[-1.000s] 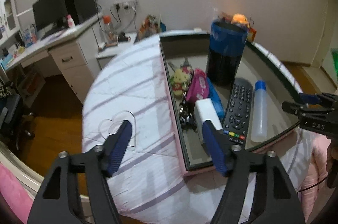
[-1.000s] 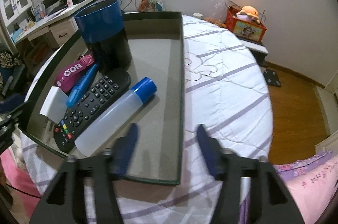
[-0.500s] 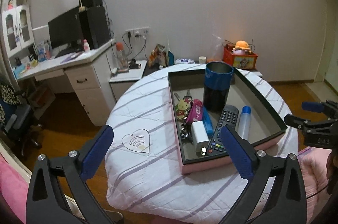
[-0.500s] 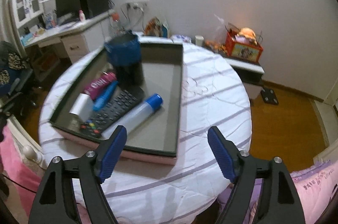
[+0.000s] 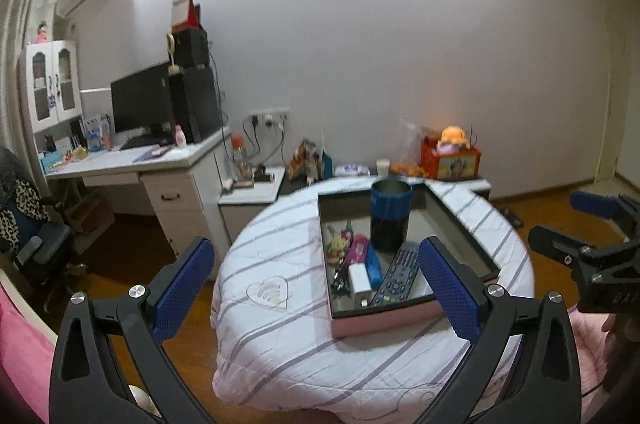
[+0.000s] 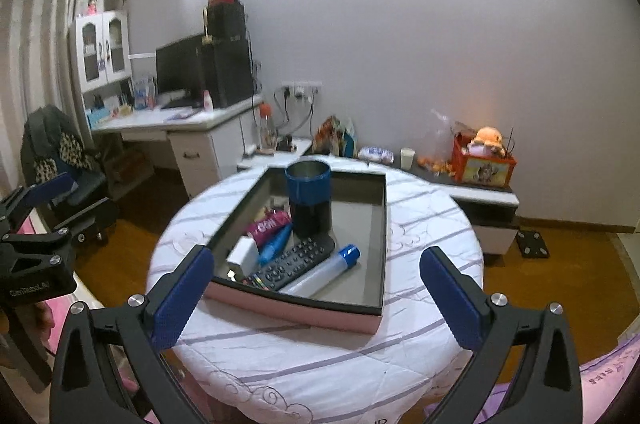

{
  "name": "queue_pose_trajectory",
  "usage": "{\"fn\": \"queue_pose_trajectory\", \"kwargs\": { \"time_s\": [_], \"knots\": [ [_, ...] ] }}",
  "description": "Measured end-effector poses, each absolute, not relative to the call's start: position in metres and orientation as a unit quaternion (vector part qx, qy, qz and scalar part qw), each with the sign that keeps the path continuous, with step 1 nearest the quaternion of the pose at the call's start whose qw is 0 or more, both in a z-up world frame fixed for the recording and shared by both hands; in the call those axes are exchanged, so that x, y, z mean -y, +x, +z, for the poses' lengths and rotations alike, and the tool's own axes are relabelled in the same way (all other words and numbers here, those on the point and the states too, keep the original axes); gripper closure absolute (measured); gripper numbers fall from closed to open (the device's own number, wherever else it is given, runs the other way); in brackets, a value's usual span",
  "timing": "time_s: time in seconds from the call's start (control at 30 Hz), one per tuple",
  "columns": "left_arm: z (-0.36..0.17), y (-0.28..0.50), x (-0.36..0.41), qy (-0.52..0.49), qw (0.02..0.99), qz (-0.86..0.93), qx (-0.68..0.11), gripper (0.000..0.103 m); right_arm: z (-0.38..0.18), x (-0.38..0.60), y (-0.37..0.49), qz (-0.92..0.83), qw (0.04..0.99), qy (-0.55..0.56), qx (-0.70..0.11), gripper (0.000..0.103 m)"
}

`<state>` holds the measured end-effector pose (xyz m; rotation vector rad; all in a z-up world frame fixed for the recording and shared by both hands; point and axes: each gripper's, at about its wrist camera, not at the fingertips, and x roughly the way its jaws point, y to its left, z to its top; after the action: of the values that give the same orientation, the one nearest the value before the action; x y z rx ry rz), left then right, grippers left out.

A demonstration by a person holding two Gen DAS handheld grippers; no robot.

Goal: Organize rigid objects

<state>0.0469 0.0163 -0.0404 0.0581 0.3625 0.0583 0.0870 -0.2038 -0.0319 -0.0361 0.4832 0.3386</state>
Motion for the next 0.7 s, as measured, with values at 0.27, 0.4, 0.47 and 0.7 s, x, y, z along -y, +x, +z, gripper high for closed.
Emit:
{"fn": "queue_pose_trajectory", "kwargs": {
  "time_s": [0.27,0.4,0.47,0.7],
  "knots": [
    [-0.022,0.017,-0.011,0.028,0.988,0.014,-0.149,0.0,-0.018,0.202,0.057,0.165,0.968,-0.005,-0.187,0.0],
    [-0.011,0.007,-0.004,0.037,0.991,0.012,-0.131,0.0,-0.007,0.201,0.047,0.164,0.972,-0.002,-0.167,0.0],
    [-0.005,0.002,0.0,0.041,0.991,0.009,-0.125,0.0,-0.002,0.2,0.044,0.161,0.974,-0.002,-0.159,0.0],
    [0.009,-0.004,0.002,0.034,0.994,0.005,-0.104,0.0,0.008,0.2,0.038,0.145,0.98,-0.001,-0.137,0.0]
  ]
}}
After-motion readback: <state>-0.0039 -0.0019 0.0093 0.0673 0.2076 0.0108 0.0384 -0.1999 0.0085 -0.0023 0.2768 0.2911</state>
